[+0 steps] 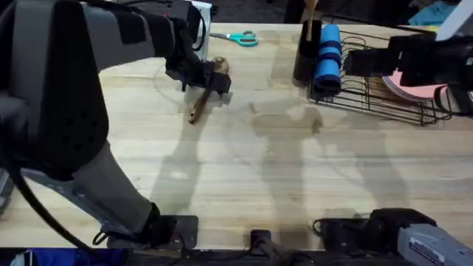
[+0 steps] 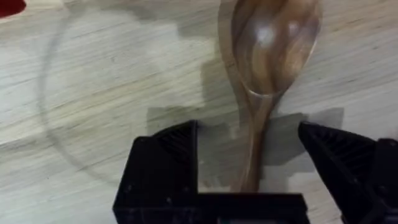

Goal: Pick up the spoon on the table one by one and put them onto the rack

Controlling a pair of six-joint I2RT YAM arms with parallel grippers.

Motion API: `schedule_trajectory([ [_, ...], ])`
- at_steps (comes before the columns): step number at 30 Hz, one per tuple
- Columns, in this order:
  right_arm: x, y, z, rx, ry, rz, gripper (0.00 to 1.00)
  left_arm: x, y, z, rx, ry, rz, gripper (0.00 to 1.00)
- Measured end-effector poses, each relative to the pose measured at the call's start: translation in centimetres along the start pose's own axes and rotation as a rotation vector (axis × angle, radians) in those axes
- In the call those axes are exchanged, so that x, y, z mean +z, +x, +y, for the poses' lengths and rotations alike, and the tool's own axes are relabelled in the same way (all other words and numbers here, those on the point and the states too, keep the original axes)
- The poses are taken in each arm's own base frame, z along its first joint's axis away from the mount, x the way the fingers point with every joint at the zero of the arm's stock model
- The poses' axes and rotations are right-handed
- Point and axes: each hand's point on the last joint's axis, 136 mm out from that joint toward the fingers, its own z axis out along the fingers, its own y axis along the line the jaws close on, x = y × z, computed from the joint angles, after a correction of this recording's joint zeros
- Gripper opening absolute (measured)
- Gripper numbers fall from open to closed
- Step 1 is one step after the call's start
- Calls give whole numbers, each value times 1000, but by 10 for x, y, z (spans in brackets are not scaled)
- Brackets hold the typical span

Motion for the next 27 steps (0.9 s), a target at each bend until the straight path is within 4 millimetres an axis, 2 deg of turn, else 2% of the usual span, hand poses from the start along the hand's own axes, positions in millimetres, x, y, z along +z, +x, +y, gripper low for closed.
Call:
schedule_trajectory([
  [5, 0, 0, 0, 0, 0, 0, 992, 0, 0, 0, 0, -2, 1, 922],
  [9, 0, 0, 0, 0, 0, 0, 992, 0, 3, 1, 0, -9, 11, 804],
  [22, 0, 2, 0, 1, -1, 6, 992, -1, 4, 3, 2, -17, 21, 204],
  [27, 0, 2, 0, 2, 0, 7, 992, -1, 3, 2, 2, -14, 16, 56],
])
